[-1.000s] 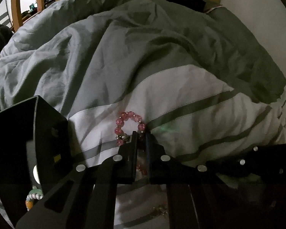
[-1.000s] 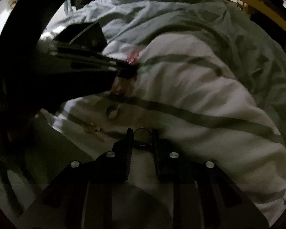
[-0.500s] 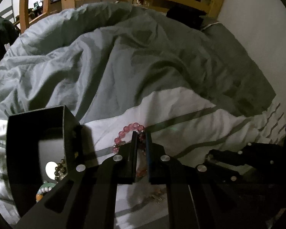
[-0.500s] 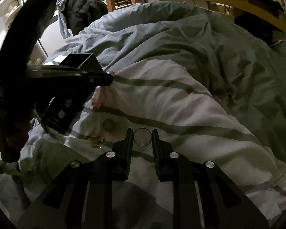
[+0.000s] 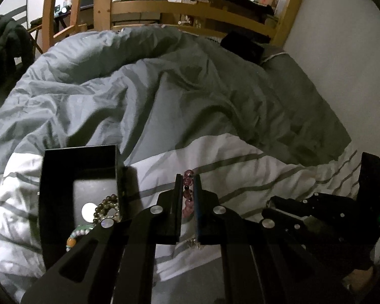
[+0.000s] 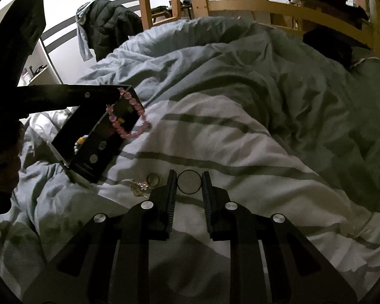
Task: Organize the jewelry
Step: 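Lower the pink bracelet into the black box while the right tool carries the ring toward it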
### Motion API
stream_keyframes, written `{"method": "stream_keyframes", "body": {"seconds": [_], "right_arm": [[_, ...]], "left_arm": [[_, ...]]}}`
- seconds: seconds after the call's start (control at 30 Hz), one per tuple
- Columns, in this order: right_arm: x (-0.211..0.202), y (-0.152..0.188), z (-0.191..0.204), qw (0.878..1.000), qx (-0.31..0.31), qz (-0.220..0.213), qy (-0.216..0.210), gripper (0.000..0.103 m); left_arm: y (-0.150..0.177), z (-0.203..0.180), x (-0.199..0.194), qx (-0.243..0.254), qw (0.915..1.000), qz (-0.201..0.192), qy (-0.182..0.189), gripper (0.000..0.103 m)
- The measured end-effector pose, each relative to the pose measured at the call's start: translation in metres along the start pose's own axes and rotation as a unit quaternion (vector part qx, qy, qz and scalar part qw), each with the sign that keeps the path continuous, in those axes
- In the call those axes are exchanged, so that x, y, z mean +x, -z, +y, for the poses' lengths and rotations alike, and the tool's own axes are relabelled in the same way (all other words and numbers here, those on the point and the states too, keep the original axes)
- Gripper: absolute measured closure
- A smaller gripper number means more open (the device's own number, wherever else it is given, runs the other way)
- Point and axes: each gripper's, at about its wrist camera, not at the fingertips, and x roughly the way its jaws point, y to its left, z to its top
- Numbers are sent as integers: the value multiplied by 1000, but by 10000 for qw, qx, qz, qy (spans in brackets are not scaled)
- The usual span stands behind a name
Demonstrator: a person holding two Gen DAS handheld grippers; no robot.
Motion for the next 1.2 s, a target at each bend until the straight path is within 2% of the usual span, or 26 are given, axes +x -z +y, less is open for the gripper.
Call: {"method": "stream_keyframes", "body": {"seconds": [0.3,0.73,0.93,1.0,1.2], "right_arm": [[-21,-10,23,9994,-297,-100,129,82],[-32,-29,73,9975,-695,-38,126,82],[-29,-48,104,9950,-1002,-14,-23,82],[-23,-52,124,9917,-1282,34,-7,82],[0,-61,155,9875,-1565,153,-125,83]], "left_arm": [[2,10,-39,2,9998,-174,-51,95],[5,48,-79,-93,9991,-348,-207,95],[10,69,-83,-199,9988,-262,-372,95],[15,75,-82,-216,9990,-229,-333,95],[20,97,-71,-362,9987,-84,-353,95]]}}
